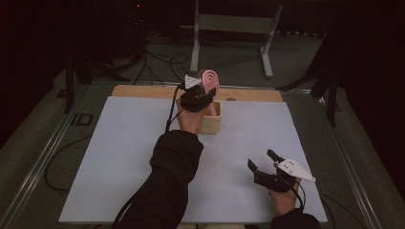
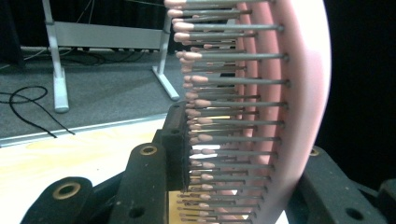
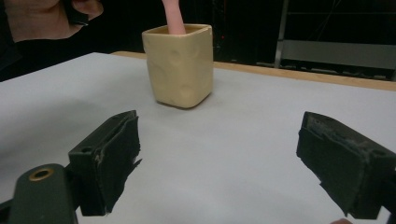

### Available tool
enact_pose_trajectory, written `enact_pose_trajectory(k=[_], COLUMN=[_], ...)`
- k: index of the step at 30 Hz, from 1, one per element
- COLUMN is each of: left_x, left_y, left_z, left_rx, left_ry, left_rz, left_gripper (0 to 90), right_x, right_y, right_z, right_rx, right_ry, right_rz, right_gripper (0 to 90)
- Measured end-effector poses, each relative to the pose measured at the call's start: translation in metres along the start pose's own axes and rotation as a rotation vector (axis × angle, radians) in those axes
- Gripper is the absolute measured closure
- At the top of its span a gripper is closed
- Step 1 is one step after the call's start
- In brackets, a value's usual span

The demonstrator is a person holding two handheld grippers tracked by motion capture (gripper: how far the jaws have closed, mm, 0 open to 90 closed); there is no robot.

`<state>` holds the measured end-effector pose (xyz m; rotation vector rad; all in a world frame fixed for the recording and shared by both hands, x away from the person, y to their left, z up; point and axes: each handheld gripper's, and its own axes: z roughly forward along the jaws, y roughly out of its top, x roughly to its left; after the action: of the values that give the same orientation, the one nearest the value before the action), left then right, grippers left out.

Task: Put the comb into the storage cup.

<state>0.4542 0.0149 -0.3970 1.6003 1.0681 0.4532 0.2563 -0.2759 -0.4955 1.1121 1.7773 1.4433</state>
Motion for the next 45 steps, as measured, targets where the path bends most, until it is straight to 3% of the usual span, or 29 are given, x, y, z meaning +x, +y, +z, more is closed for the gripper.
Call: enact_pose_trajectory(k=[32,37,45], left_x=[0.002,0.007,0.009], left_y=[-0.009,-0.013,-0.017], left_z=[0.003,0.003,0.004], left_rx=[0.014,0.016,0.025], left_ry=[-0.001,0.001,0.0], left_rz=[-0.008,-0.033,-0.037], left_gripper=[64.0,64.0,64.0], right_x=[0.0,0.0,0.0], right_y=[0.0,0.0,0.0], right_z=[0.001,0.001,0.001], right_rx=[0.007,0.008,0.007], right_ry=[0.0,0.0,0.0], right_rz=[0.002,-0.002,-0.001], right_gripper=[12.9,12.9,12.9])
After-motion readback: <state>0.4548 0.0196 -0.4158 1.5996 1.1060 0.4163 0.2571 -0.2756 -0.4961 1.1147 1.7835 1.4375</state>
